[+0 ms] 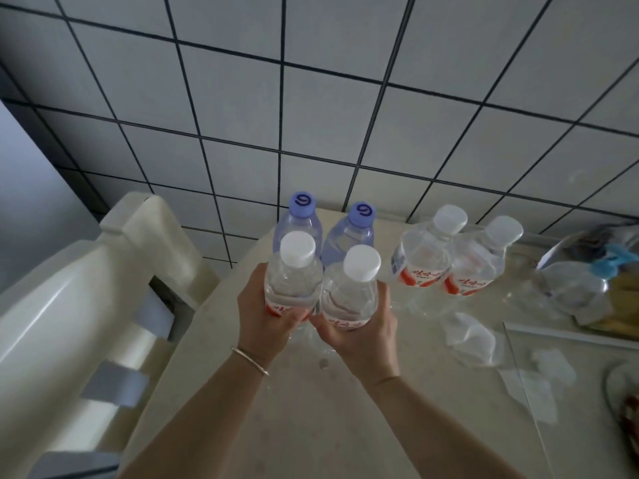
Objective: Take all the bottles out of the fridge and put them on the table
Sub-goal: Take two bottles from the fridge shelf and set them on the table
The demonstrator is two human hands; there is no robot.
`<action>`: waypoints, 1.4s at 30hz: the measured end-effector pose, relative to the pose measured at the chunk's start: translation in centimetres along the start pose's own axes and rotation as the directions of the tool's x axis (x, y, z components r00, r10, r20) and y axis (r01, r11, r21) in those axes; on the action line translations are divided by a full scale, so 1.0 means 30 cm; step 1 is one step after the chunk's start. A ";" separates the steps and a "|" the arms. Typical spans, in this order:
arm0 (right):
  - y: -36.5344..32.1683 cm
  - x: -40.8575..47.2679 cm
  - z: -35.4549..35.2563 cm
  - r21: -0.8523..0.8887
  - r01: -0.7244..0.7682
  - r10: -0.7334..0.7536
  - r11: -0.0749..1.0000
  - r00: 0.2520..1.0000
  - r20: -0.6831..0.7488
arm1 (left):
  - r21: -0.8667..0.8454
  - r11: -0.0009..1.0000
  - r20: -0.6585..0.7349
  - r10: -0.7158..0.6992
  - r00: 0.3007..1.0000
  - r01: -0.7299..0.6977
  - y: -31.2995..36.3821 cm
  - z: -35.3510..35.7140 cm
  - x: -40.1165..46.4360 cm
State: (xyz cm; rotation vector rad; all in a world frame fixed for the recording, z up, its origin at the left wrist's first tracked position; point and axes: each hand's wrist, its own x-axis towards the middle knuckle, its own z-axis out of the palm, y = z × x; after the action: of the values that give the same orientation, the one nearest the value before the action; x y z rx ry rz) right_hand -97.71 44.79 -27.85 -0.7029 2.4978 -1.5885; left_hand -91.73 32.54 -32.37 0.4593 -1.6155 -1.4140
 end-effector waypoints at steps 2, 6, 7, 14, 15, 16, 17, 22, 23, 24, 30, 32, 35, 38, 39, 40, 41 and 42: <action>0.002 -0.007 -0.002 -0.011 -0.006 0.006 1.000 1.000 0.017 | -0.015 1.000 0.004 -0.020 1.000 0.020 -0.006 -0.002 -0.001; -0.002 -0.014 -0.022 -0.016 -0.087 0.088 0.996 0.990 0.109 | 0.064 0.996 0.053 -0.062 0.997 0.059 -0.001 -0.020 -0.011; -0.004 -0.018 -0.032 -0.009 -0.123 0.123 0.992 0.981 0.150 | 0.090 0.991 0.074 -0.102 0.992 0.095 0.001 -0.031 -0.012; -0.036 -0.170 -0.145 -0.191 -0.211 0.258 0.959 0.928 0.268 | 0.364 0.912 0.199 -0.277 0.940 0.191 0.175 -0.113 -0.103; -0.050 -0.201 -0.168 -0.206 -0.214 0.265 0.955 0.926 0.269 | 0.398 0.892 0.162 -0.300 0.940 0.216 0.212 -0.123 -0.134; -0.067 -0.235 -0.192 -0.216 -0.210 0.265 0.954 0.925 0.271 | 0.423 0.875 0.126 -0.316 0.940 0.238 0.253 -0.130 -0.171; -0.085 -0.270 -0.219 -0.220 -0.190 0.248 0.957 0.929 0.276 | 0.435 0.868 0.102 -0.313 0.944 0.241 0.299 -0.134 -0.211; -0.165 -0.477 -0.358 -0.226 -0.050 0.128 0.973 0.930 0.345 | 0.474 0.860 0.048 -0.241 0.969 0.190 0.512 -0.156 -0.457; -0.172 -0.527 -0.384 -0.219 -0.027 0.107 0.975 0.926 0.361 | 0.469 0.863 0.039 -0.231 0.972 0.187 0.552 -0.165 -0.519; -0.180 -0.579 -0.411 -0.213 -0.003 0.085 0.977 0.922 0.377 | 0.469 0.862 0.026 -0.229 0.973 0.191 0.592 -0.176 -0.582; -0.218 -0.895 -0.563 -0.154 0.159 -0.064 0.975 0.870 0.490 | 0.487 0.841 -0.144 -0.188 0.972 0.235 0.849 -0.233 -0.985; -0.236 -1.022 -0.610 -0.114 0.212 -0.118 0.971 0.831 0.544 | 0.483 0.834 -0.221 -0.177 0.959 0.266 0.938 -0.264 -1.137; -0.268 -1.221 -0.674 -0.072 0.294 -0.188 0.953 0.761 0.621 | 0.481 0.813 -0.329 -0.181 0.927 0.329 1.064 -0.316 -1.366; -0.303 -1.419 -0.716 -0.019 0.337 -0.223 0.941 0.663 0.715 | 0.451 0.792 -0.438 -0.205 0.876 0.411 1.168 -0.380 -1.583; -0.316 -1.483 -0.722 -0.004 0.359 -0.236 0.933 0.622 0.747 | 0.443 0.785 -0.479 -0.202 0.855 0.433 1.200 -0.404 -1.649; -0.331 -1.543 -0.725 0.013 0.381 -0.250 0.924 0.582 0.774 | 0.440 0.778 -0.515 -0.190 0.836 0.449 1.233 -0.429 -1.709; -0.348 -1.601 -0.723 0.030 0.398 -0.263 0.917 0.547 0.795 | 0.441 0.772 -0.545 -0.174 0.820 0.457 1.265 -0.456 -1.766; -0.368 -1.660 -0.716 0.048 0.408 -0.274 0.912 0.517 0.811 | 0.443 0.770 -0.570 -0.153 0.807 0.459 1.296 -0.489 -1.824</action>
State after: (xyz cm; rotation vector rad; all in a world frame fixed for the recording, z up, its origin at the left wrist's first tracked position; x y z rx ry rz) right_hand -56.76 80.24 -16.40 -1.5985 1.8186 -0.7925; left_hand -40.81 76.57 -18.60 1.4022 -1.5224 -0.8840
